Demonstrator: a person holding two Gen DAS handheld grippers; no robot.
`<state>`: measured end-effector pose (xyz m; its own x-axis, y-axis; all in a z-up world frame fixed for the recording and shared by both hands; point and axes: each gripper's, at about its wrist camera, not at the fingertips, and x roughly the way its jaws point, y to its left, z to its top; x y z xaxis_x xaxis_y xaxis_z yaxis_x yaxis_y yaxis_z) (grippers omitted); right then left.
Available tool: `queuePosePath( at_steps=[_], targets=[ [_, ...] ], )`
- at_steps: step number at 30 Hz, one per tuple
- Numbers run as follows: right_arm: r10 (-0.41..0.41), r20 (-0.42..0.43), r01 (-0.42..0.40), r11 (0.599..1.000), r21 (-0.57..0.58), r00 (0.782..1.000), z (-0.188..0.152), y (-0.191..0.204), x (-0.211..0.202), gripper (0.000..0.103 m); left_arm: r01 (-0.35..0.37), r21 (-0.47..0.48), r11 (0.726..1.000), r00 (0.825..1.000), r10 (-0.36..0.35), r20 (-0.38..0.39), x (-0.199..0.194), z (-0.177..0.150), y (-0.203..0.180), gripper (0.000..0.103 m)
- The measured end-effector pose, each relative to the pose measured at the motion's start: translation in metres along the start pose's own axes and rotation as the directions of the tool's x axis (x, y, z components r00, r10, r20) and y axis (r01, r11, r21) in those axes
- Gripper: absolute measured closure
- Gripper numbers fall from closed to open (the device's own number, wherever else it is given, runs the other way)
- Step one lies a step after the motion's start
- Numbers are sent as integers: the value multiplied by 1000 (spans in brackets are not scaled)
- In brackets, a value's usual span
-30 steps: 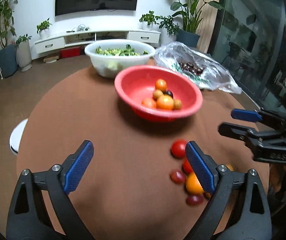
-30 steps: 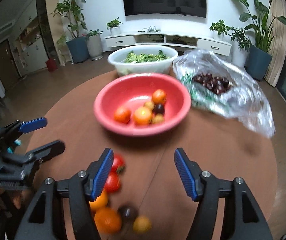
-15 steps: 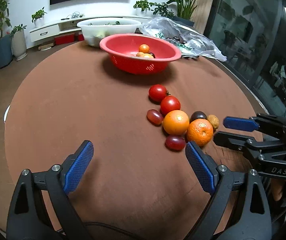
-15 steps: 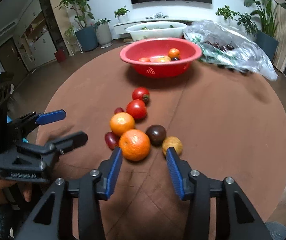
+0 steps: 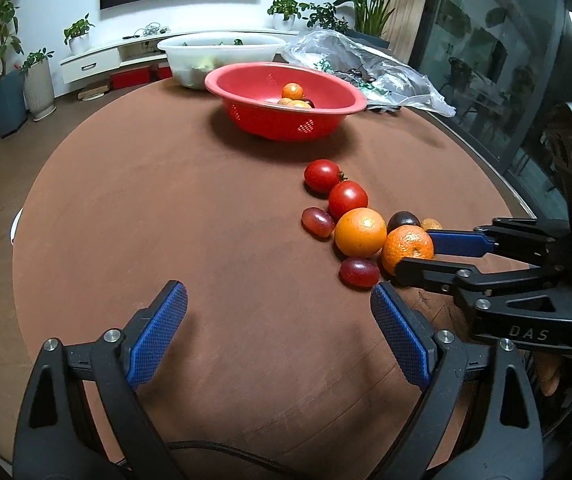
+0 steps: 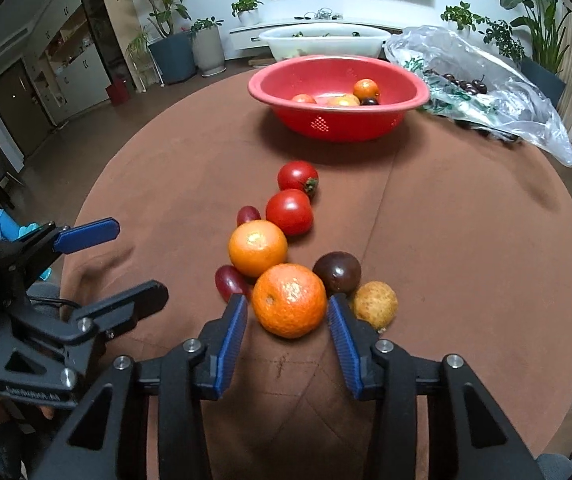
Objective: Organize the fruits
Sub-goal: 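Grasp a tangerine with the right tool while the left tool grasps a large orange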
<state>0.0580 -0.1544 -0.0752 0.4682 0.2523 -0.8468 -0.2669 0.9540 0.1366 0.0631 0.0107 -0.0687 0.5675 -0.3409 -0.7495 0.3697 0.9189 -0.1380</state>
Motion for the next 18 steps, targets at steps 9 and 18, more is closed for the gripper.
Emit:
queuePosePath(
  at_steps=[9,18],
  targets=[
    [36,3,-36,999,37,999,-5,-9,-3,61,-1,30,1000,1000,1,-10,9,8,-11,10],
    [36,77,-48,987,154,996,-18,-45,-37,61,4,106,994,1000,-1,-26,29,33,-41,11]
  ],
)
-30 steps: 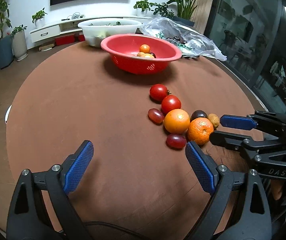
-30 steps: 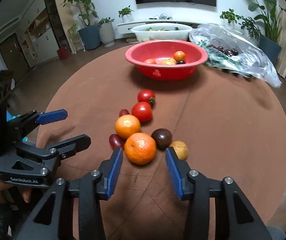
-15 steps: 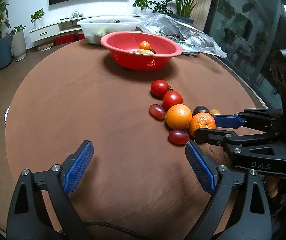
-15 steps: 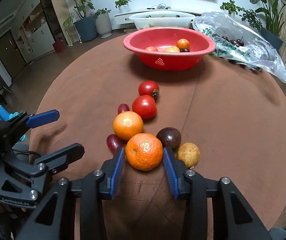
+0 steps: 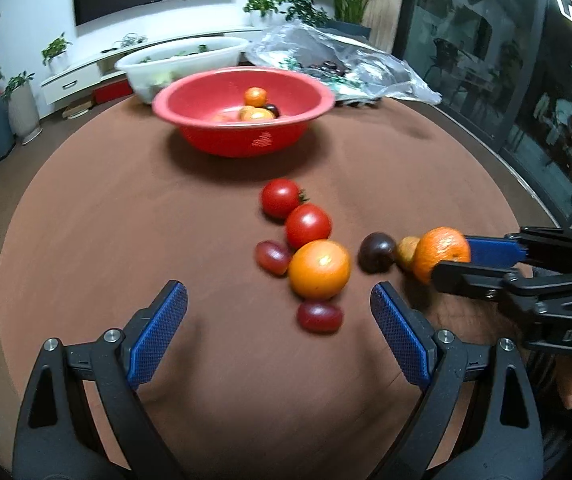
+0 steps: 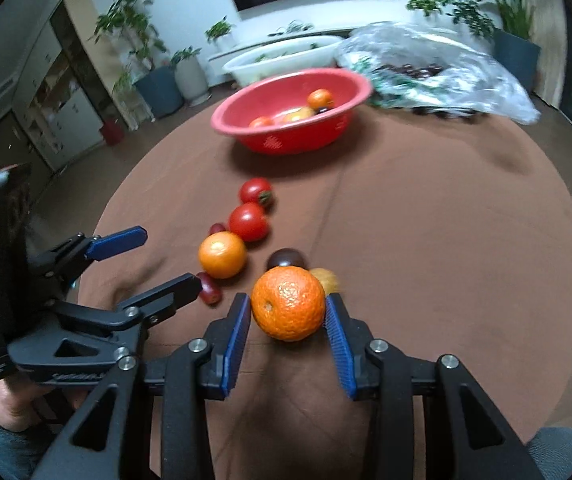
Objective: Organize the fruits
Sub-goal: 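Grasp a tangerine with the right tool while the left tool grasps a large orange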
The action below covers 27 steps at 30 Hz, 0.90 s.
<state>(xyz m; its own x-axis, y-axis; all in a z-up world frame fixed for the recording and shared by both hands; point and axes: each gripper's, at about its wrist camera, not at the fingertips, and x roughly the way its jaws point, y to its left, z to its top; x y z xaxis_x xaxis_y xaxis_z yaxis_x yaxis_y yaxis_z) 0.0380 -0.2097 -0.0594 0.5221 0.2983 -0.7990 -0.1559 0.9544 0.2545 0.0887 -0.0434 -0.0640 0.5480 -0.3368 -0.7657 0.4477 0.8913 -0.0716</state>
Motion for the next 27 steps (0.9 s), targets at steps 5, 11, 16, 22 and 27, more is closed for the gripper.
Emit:
queuePosePath(
  at_steps=[5,11,16,22,27],
  targets=[
    [-2,21,2,999,37,1000,-2,-14,-10,61,-1,47,999,998,3,-56,19,12,-13,36],
    [17,22,-18,999,50,1000,-5,-19,-10,61,-19,68,998,995,26,-100,35,15,-18,47],
    [28,28,-30,998,56,999,-6,-22,-10,61,-8,78,997,993,17,-116,41,15,-22,59],
    [32,36,-34,998,57,999,-7,-23,-13,61,1,69,998,995,6,-103,38,15,-22,64],
    [31,39,-33,998,54,999,-8,-21,-14,61,14,56,998,995,-9,-95,35,12,-21,68]
  ],
)
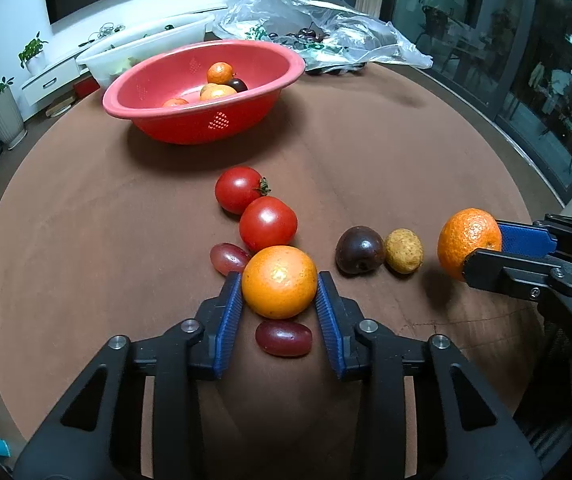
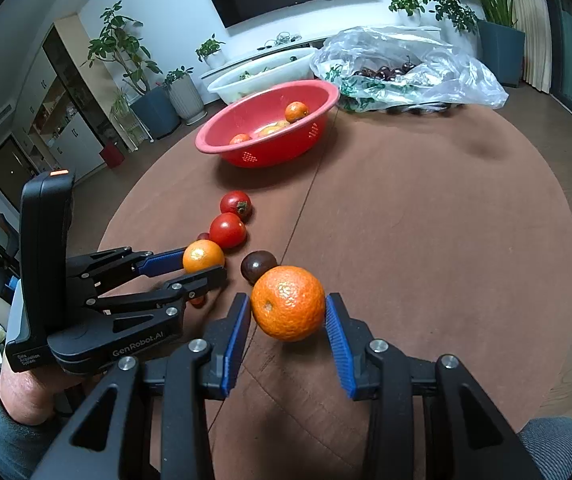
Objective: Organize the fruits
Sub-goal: 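Grasp a tangerine with the right tool while the left tool grasps a large orange, then carry the tangerine and orange over the red bowl and open both tools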
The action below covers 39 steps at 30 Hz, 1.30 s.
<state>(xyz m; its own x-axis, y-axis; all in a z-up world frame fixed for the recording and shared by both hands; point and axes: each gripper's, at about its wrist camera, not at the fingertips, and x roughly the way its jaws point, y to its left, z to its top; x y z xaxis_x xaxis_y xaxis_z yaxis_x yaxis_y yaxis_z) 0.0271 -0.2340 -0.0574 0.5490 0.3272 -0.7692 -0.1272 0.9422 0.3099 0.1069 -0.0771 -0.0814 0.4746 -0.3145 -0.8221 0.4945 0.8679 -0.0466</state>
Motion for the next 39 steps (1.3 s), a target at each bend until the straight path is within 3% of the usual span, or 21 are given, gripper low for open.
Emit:
queuePosePath(
  at_steps=[14,24,33,39],
  targets=[
    [1,10,-1,1000,-7,1000,2,3,-3,61,40,-59,997,997,-36,61,-25,-6,17,68],
    [-26,17,26,999,26,1000,16,-14,-8,61,39,-121,992,991,-23,133,-56,6,53,68],
    [-59,98,56,998,34,993,82,-30,-24,61,-13,-128,992,979,39,202,-71,61,98,68],
    [-22,149,27,999,-30,989,143,-9,-8,61,-3,-114,993,976,28,218,-46,119,118,68]
  ],
)
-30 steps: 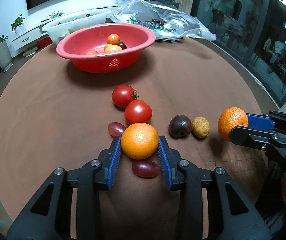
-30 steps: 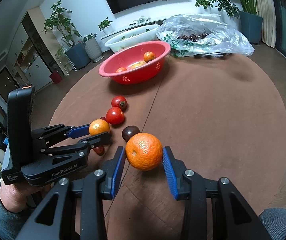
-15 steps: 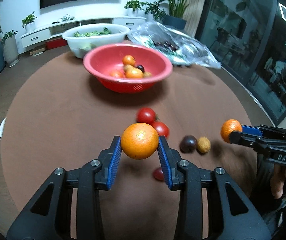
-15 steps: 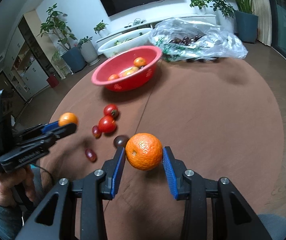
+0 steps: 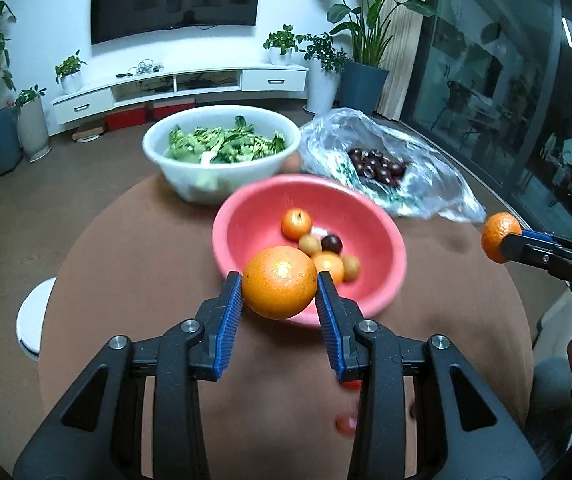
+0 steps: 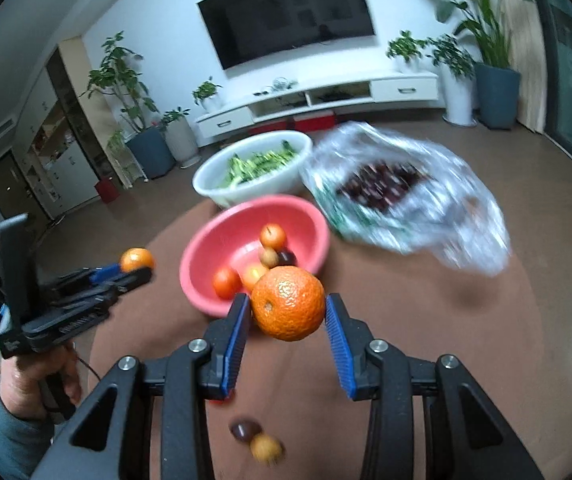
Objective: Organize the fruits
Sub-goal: 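Carry the tangerine and orange over the red bowl and open both tools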
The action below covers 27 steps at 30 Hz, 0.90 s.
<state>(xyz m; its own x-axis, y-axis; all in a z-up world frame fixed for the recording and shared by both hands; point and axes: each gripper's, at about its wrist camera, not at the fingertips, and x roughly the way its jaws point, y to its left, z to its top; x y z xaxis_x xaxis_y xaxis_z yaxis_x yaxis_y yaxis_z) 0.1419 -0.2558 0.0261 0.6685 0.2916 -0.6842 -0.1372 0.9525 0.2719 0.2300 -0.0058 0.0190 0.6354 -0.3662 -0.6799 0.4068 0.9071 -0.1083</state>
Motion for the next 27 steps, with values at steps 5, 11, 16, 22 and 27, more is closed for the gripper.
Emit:
queuePosePath(
  at_steps=[5,11,16,22,27],
  targets=[
    [23,-41,-24,1000,-18,999,31,14,47,61,-6,53,999,999,9,-45,51,25,-4,68],
    [-5,-127,2,1000,-24,992,36,14,105,61,-5,72,997,995,13,-101,102,30,-6,68],
    [-37,-175,33,999,-26,984,32,8,138,61,3,82,997,991,8,-131,126,25,-9,68],
    [-82,-178,69,994,-80,981,30,12,152,61,5,93,996,989,8,-146,139,22,-12,68],
    [-111,-179,90,988,-122,978,29,18,158,61,-1,115,993,987,19,-157,143,20,-16,67]
  ],
)
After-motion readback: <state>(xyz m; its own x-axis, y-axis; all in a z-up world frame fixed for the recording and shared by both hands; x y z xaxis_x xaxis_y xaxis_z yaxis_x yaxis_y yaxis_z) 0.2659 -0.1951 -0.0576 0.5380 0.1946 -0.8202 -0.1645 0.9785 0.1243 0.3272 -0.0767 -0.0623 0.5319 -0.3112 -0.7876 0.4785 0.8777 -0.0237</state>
